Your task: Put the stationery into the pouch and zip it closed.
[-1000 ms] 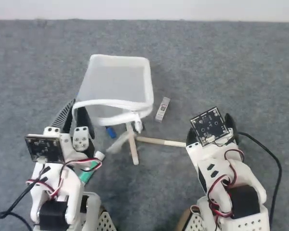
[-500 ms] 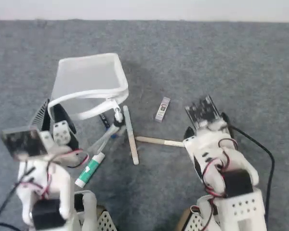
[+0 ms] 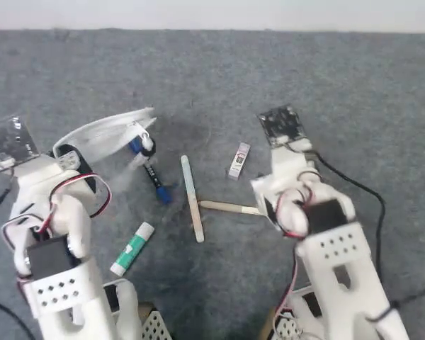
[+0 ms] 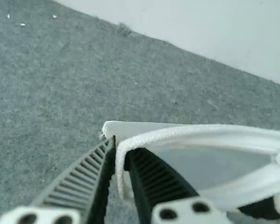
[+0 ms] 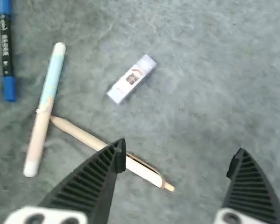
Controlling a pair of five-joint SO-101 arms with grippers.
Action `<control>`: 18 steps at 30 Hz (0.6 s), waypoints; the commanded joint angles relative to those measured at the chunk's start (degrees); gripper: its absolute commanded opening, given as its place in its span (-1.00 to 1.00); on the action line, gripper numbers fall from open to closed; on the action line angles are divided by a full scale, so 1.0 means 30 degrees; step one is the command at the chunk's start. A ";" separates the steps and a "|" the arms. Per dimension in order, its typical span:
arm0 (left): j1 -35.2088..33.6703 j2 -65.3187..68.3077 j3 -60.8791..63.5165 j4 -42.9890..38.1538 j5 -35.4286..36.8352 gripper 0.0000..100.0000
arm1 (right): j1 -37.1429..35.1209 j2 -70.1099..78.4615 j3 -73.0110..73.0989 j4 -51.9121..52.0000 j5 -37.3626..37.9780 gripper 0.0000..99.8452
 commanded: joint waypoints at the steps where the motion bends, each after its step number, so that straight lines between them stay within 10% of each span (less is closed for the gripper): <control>1: -0.0059 0.0029 -0.0659 -0.0088 0.0264 -0.98 | -0.0484 0.2183 -0.2901 -0.0396 -0.1289 -0.34; 18: -0.0059 0.0117 -0.0484 0.0000 0.0264 -0.98 | -0.1245 1.5282 -1.2366 -0.0982 -0.6974 -0.34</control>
